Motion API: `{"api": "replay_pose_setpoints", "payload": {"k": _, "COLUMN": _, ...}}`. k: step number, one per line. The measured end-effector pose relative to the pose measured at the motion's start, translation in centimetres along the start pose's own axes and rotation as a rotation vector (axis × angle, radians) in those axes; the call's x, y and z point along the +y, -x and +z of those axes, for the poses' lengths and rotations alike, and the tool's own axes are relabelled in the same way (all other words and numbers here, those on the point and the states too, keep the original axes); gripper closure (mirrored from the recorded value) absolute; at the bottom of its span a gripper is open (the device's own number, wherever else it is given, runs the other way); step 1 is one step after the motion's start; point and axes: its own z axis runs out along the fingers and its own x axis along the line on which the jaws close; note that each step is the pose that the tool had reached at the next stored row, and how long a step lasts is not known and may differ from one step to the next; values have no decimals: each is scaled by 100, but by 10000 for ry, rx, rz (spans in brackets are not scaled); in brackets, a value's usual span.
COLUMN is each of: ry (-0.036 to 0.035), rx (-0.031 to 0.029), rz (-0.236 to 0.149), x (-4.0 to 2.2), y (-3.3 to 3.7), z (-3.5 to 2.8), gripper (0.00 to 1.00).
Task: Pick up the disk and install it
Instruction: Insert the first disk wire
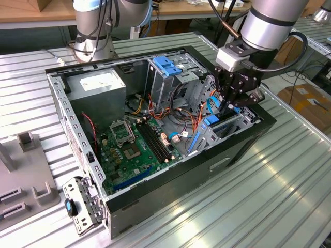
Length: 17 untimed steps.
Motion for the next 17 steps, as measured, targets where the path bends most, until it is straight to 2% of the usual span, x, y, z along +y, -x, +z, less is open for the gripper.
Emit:
{"api": "replay_pose_setpoints", "payload": {"k": 9, "ry": 0, "rx": -4, "rz": 1, "x": 1, "y": 0, "z": 6, "gripper": 83}}
{"api": "replay_pose_setpoints", "payload": {"k": 11, "ry": 0, "rx": -3, "rz": 1, "x": 0, "y": 0, "z": 6, "gripper": 71}}
{"api": "replay_pose_setpoints", "payload": {"k": 17, "ry": 0, "rx": -1, "rz": 1, "x": 0, "y": 0, "z": -13, "gripper": 71}}
